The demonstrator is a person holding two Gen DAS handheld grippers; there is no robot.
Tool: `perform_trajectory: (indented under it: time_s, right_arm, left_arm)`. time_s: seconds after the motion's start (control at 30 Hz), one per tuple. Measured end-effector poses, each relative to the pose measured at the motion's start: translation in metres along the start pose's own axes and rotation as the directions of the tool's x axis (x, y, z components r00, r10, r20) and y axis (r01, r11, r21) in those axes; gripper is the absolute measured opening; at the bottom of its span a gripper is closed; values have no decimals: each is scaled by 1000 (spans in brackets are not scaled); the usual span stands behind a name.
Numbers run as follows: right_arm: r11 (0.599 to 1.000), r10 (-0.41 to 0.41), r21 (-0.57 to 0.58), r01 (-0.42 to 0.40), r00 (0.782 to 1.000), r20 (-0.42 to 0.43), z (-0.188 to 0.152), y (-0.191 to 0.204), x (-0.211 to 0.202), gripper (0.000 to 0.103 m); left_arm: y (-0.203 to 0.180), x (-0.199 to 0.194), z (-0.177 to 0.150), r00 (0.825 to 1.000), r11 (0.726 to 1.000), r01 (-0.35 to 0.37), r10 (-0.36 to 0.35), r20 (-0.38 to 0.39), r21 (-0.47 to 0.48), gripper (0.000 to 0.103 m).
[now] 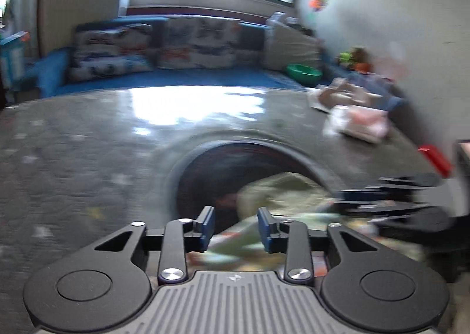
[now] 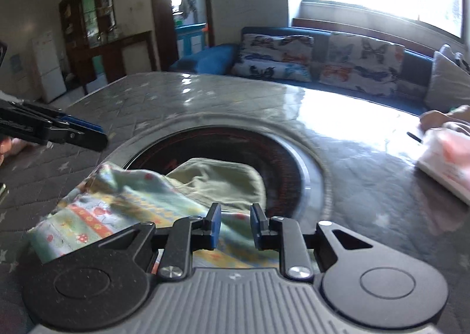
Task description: Fold clothes
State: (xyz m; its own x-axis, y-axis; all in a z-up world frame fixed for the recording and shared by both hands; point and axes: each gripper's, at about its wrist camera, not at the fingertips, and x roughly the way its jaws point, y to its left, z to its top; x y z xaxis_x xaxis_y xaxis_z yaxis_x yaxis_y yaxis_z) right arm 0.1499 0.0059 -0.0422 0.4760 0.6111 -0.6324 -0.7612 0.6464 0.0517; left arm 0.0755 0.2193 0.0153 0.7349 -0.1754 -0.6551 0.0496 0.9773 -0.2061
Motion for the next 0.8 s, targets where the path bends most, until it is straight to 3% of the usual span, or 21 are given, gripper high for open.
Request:
perform_trajectory:
  time_s: [0.13, 0.33, 0.8]
  right_arm:
    - [1000, -6, 11, 6, 1000, -9, -1, 3, 13, 21]
    - [999, -32, -1, 32, 999, 4, 0, 5, 13, 21]
    - [976, 102, -194, -102, 995, -12, -17, 61, -21, 21]
  left_arm:
    - [-17, 24, -1, 998, 998, 59, -59, -37, 10, 29]
    - [-14, 61, -5, 995, 998, 46, -49, -84, -36, 27]
    - [-11, 66, -6, 995, 997, 54, -57, -81, -47, 28]
